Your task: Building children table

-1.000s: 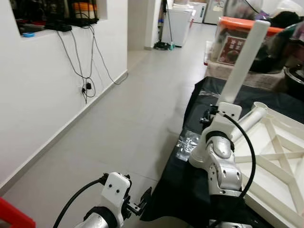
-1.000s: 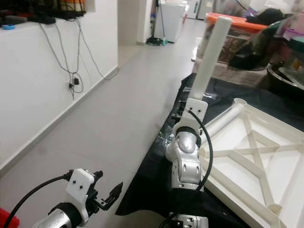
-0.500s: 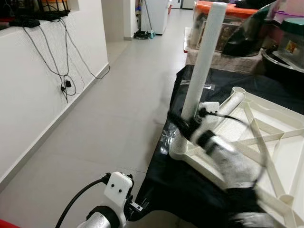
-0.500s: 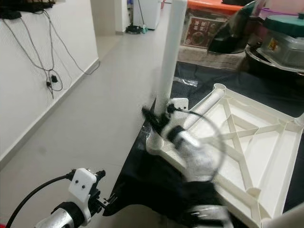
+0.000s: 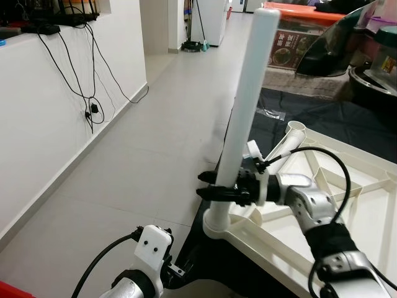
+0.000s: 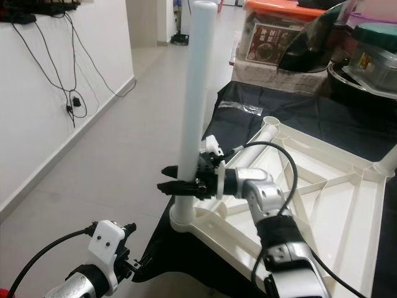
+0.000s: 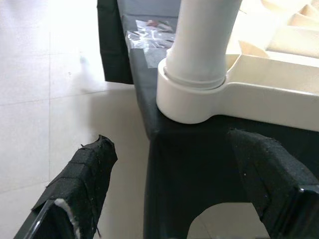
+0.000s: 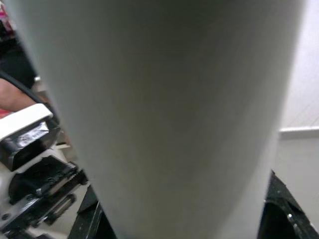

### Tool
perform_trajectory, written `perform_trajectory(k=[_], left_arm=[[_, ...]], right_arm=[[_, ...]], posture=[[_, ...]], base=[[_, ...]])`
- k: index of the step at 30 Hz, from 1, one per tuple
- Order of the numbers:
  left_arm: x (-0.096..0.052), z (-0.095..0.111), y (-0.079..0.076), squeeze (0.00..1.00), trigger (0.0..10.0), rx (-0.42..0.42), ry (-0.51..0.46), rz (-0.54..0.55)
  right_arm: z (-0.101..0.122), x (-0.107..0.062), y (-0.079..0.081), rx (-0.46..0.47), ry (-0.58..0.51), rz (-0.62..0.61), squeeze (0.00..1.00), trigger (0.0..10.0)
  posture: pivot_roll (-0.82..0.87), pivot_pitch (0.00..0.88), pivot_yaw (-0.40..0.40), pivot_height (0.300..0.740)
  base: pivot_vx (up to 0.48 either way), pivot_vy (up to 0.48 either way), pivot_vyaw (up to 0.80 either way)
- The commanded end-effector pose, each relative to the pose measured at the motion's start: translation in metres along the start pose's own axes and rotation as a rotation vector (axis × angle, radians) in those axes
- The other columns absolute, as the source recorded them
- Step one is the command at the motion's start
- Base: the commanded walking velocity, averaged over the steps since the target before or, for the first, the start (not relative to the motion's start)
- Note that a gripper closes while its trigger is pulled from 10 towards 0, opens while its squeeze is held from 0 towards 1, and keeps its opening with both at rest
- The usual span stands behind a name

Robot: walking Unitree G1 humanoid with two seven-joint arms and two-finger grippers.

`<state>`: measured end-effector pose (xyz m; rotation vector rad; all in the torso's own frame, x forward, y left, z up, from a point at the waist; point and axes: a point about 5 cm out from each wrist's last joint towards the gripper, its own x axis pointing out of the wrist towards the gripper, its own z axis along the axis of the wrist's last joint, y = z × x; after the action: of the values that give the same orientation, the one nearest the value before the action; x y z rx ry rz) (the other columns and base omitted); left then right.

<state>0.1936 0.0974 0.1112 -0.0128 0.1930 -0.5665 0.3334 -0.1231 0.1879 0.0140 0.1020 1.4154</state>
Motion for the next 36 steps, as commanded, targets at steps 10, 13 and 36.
perform_trajectory(k=[10,13,36], left_arm=[[-0.001,-0.003,0.0,0.0,10.0,-0.008,0.014,-0.003],[0.0,-0.003,0.0,0.0,10.0,-0.011,0.015,-0.008],[0.001,-0.002,-0.001,0.0,10.0,-0.01,0.009,-0.001]], right_arm=[[-0.011,-0.006,-0.037,0.017,-0.064,-0.76,0.0,0.0],[-0.027,-0.066,-0.03,0.079,-0.076,-1.609,0.0,0.0],[0.001,-0.019,-0.022,0.068,-0.389,-1.295,0.0,10.0]], posture=[[0.14,0.051,-0.068,0.74],[0.13,0.052,-0.062,0.74],[0.13,0.05,-0.066,0.74]], base=[[0.0,0.0,0.0],[0.0,0.0,0.0],[0.0,0.0,0.0]])
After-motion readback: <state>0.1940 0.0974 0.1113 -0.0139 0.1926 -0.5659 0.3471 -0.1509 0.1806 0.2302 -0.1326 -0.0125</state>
